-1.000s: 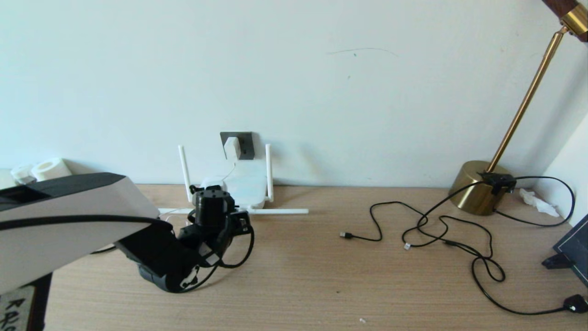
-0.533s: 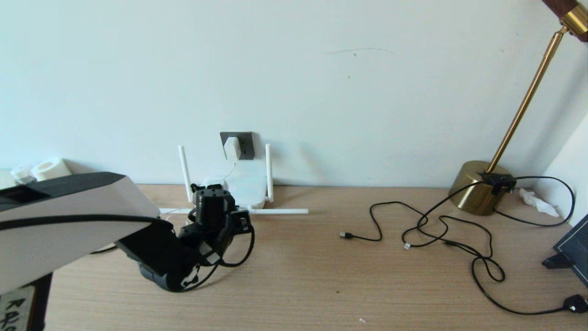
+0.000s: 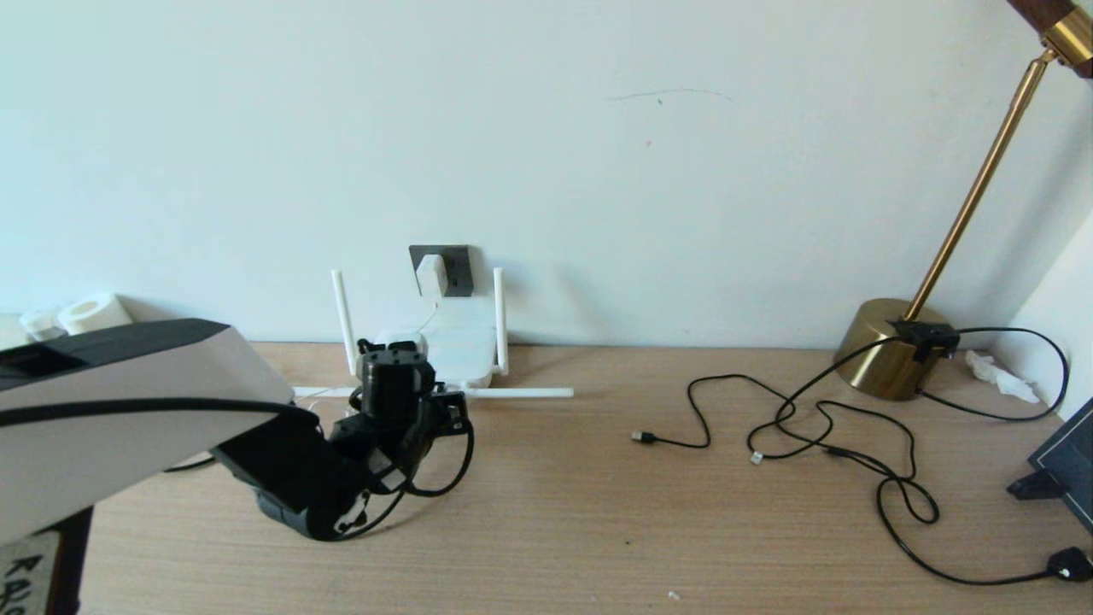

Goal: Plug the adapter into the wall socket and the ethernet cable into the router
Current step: Align cable and router interface, then plug cable into router interface

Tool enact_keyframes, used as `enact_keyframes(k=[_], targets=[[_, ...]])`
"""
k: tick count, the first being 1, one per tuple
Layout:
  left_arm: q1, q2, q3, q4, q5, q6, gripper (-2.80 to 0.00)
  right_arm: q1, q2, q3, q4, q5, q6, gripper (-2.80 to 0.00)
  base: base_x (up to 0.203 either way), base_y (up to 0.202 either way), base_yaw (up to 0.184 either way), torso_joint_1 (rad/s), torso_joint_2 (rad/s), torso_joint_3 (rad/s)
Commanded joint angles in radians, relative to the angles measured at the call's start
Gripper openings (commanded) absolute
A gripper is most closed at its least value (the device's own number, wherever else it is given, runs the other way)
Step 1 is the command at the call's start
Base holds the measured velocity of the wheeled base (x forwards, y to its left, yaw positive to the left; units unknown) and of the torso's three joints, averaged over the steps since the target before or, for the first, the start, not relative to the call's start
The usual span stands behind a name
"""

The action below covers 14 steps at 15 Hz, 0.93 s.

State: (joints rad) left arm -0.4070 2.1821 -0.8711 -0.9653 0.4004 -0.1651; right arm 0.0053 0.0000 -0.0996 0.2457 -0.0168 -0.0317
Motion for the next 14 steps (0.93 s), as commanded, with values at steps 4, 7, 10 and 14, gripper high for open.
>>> enact_keyframes(k=[4,7,10,14], targets=[[0.008,0.001,0.001,-0.006,-0.009,0.007,-2.8,0.001,0.002,0.0,0.002,0.0,-0.001,0.0,0.0,0.0,0.0,0.0,0.0,0.0],[0.008,0.002,0.001,-0.009,-0.011,0.009,-2.8,0.001,0.0,0.0,0.001,0.0,-0.001,0.0,0.0,0.0,0.0,0.0,0.0,0.0],[0.022,0.004,0.002,-0.013,-0.022,0.018,-2.8,0.001,0.002,0.0,0.002,0.0,-0.001,0.0,0.0,0.0,0.0,0.0,0.0,0.0],[0.031,0.005,0.004,-0.013,-0.025,0.021,-2.8,0.001,0.0,0.0,0.002,0.0,-0.001,0.0,0.0,0.0,0.0,0.0,0.0,0.0]])
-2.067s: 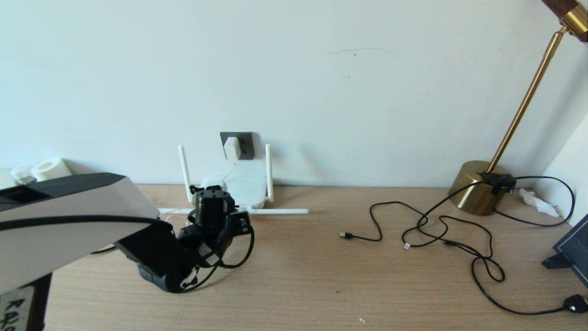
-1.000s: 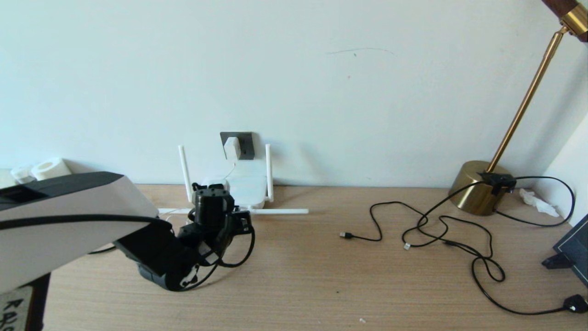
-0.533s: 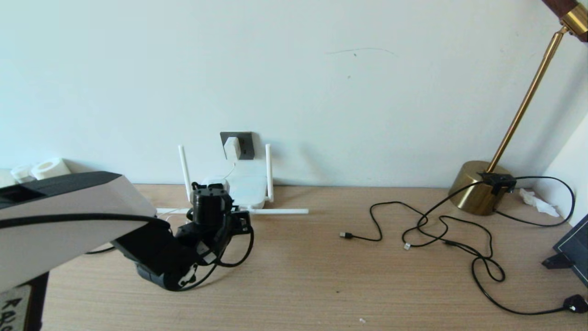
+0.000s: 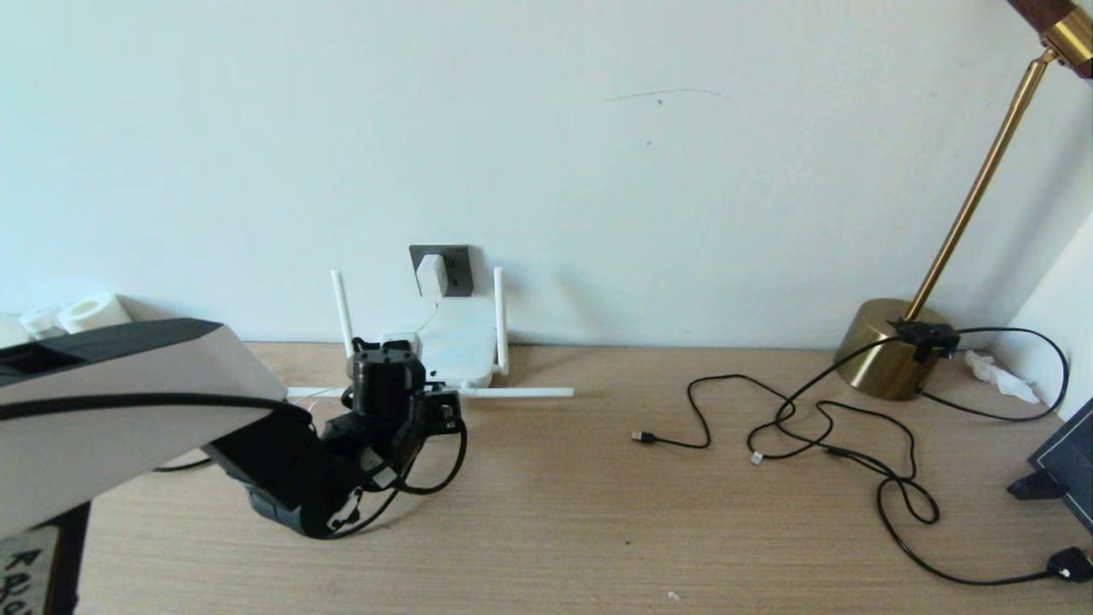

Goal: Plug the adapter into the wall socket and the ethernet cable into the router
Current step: Plug cable into router interface

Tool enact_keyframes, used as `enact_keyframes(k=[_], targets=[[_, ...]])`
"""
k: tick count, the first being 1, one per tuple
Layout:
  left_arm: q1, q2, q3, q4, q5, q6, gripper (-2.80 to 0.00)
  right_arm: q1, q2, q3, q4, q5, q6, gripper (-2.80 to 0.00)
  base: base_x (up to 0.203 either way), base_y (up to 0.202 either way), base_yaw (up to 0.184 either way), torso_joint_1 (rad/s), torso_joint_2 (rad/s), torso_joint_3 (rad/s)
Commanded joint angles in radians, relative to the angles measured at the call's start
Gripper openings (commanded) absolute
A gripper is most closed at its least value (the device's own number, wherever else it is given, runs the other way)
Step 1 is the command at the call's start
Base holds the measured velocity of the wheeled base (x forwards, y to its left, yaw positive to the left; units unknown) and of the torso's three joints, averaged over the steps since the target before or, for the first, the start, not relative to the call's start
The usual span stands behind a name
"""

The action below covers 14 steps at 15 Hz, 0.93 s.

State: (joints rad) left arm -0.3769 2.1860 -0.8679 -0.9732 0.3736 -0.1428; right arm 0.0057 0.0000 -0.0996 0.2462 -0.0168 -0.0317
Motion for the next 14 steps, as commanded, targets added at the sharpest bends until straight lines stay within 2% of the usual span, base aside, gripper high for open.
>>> enact_keyframes(k=[1,14], targets=[[0.004,0.001,0.001,-0.005,0.002,-0.001,-2.8,0.0,0.002,0.0,0.001,0.0,-0.001,0.0,0.0,0.0,0.0,0.0,0.0,0.0],[0.02,0.003,-0.003,-0.025,-0.012,0.008,-2.8,0.0,0.002,0.0,0.002,0.0,-0.001,0.0,0.0,0.0,0.0,0.0,0.0,0.0]])
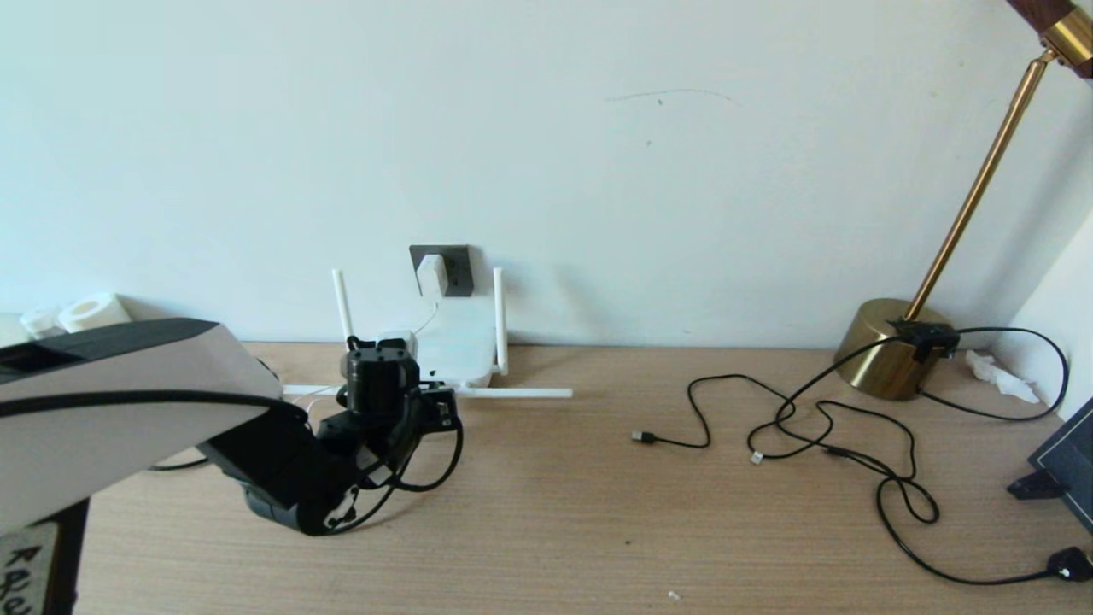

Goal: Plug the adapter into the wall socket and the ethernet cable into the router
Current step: Plug cable into router interface

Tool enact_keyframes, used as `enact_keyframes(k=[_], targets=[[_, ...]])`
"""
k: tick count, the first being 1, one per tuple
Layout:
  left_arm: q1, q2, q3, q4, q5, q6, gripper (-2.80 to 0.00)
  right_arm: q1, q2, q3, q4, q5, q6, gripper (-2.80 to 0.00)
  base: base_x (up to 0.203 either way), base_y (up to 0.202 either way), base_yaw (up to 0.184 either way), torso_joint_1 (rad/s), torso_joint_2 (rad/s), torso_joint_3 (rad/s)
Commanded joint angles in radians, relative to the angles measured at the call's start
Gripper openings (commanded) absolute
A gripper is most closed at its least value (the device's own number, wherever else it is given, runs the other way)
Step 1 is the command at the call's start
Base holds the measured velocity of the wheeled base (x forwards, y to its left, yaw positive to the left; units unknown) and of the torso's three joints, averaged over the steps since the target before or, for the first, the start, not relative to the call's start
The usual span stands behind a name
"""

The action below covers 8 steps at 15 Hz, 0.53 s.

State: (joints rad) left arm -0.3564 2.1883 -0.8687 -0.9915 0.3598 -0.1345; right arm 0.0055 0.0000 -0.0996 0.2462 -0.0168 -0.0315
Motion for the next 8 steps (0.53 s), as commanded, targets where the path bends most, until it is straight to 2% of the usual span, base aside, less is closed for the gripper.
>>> enact_keyframes(k=[1,8], targets=[[-0.001,0.001,-0.003,-0.007,0.002,-0.001,-2.8,0.001,0.002,0.0,0.001,0.0,-0.001,0.0,0.0,0.0,0.0,0.0,0.0,0.0],[-0.003,0.014,-0.013,-0.007,0.001,0.006,-2.8,0.001,0.0,0.0,0.001,0.0,-0.001,0.0,0.0,0.0,0.0,0.0,0.0,0.0]])
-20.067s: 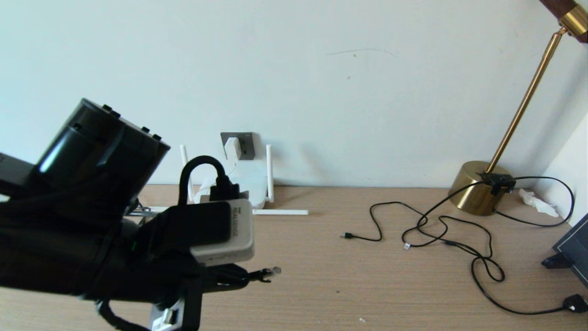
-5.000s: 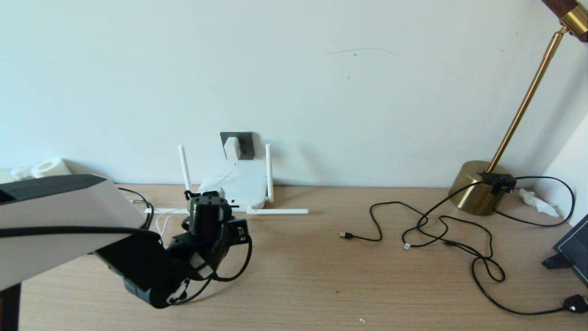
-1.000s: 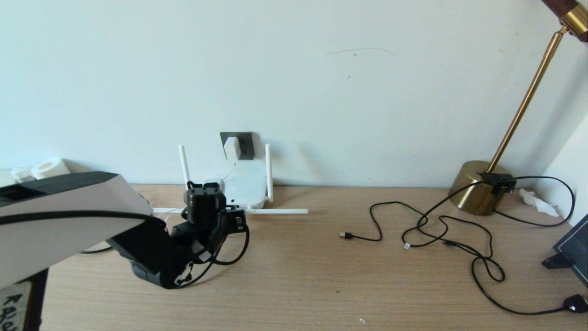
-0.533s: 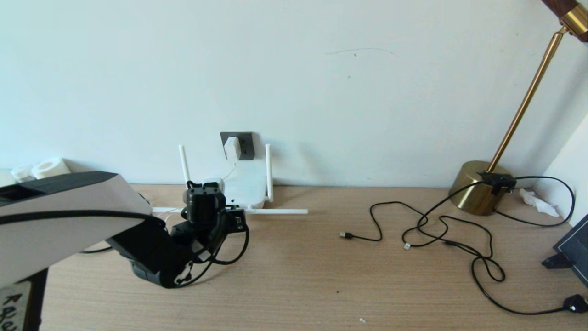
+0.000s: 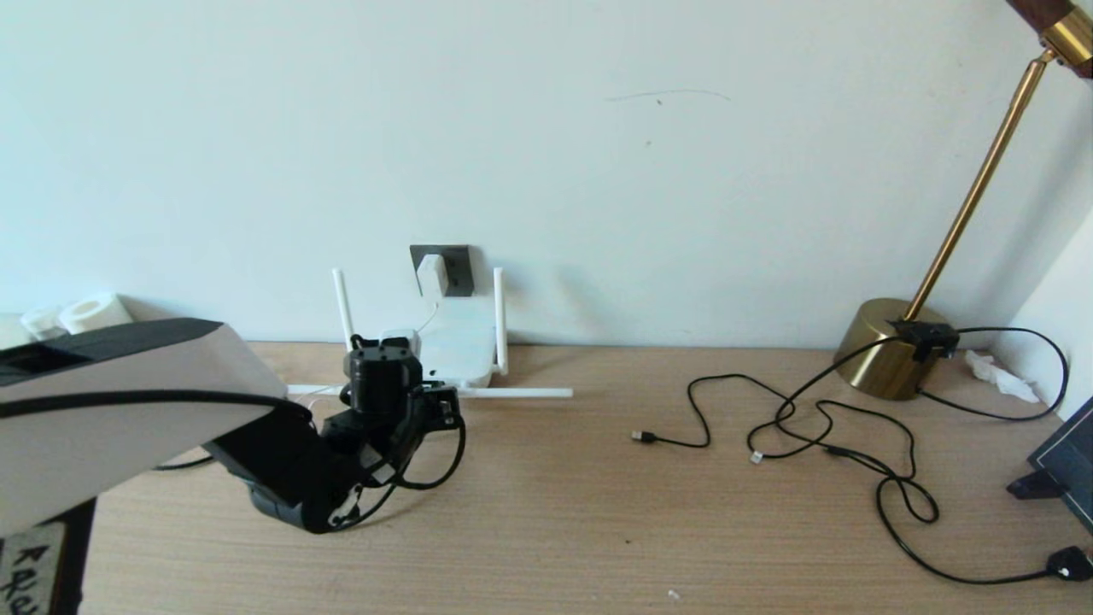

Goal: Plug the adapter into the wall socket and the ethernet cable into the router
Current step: Plug cable into router interface

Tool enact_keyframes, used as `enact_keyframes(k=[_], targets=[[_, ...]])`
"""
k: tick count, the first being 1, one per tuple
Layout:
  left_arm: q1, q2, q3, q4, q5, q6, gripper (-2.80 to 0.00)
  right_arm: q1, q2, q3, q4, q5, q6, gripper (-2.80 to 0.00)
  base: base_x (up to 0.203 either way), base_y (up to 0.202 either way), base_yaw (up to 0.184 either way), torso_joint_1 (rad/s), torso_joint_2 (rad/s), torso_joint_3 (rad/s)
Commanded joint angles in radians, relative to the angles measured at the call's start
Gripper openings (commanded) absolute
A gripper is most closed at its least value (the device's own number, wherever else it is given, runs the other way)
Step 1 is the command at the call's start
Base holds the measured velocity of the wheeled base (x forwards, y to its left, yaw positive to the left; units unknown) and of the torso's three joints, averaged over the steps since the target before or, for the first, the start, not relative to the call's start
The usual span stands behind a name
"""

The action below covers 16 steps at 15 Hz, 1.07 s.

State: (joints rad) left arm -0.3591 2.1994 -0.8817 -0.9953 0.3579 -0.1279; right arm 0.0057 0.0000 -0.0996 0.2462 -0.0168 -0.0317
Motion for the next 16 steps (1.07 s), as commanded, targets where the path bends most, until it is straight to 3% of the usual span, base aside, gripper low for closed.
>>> enact_keyframes(k=[1,16], targets=[[-0.001,0.003,0.0,-0.003,0.003,-0.001,-2.8,0.0,0.002,0.0,0.002,0.0,-0.001,0.0,0.0,0.0,0.0,0.0,0.0,0.0],[-0.005,0.013,-0.014,-0.003,0.001,0.008,-2.8,0.0,0.001,0.0,0.001,0.0,-0.001,0.0,0.0,0.0,0.0,0.0,0.0,0.0]])
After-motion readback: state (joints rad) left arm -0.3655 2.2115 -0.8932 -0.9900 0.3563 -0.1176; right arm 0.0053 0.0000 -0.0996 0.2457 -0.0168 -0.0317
